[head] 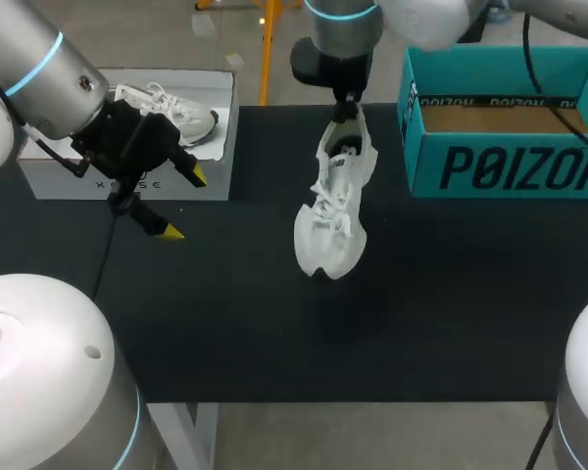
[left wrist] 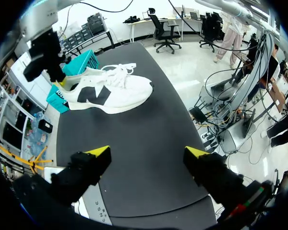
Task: Take the shoe out of the shoebox, open the shoe tongue, remove and reinsert the insole, then place the shoe into the shoebox
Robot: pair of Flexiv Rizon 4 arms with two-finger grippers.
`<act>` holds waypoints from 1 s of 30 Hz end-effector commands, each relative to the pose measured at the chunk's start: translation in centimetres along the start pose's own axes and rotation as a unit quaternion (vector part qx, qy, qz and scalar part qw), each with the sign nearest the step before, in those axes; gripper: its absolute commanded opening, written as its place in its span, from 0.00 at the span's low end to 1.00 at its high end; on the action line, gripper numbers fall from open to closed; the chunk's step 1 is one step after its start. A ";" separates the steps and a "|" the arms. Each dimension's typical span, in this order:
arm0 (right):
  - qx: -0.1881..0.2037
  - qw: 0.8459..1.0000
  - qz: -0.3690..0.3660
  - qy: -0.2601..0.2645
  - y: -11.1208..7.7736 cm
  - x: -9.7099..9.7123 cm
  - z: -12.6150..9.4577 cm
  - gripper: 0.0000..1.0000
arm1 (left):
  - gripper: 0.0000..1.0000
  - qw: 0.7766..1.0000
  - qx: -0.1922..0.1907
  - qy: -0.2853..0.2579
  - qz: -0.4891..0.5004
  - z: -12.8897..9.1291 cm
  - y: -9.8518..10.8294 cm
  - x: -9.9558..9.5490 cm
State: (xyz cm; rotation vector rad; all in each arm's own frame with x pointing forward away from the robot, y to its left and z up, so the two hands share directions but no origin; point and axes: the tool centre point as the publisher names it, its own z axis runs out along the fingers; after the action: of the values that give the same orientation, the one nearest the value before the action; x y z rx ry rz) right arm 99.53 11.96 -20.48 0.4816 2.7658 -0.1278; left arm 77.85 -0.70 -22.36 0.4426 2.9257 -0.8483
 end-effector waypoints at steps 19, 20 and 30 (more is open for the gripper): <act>0.079 0.988 0.136 0.004 -8.8 -8.6 -5.6 0.00 | 1.00 1.000 -0.002 0.002 0.000 0.0 0.0 -0.1; 0.079 0.988 0.136 0.004 -8.8 -8.6 -5.6 0.00 | 1.00 1.000 -0.002 0.002 0.000 0.0 0.0 -0.1; 0.094 0.980 0.176 0.010 -11.3 -10.9 -5.0 0.00 | 1.00 1.000 -0.002 0.002 0.000 0.0 0.0 -0.1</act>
State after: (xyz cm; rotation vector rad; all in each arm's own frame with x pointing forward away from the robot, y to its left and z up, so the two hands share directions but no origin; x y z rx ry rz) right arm 103.01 0.16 -12.23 0.9557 2.6283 -0.3258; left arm 77.85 -0.71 -22.36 0.4428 2.9257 -0.8482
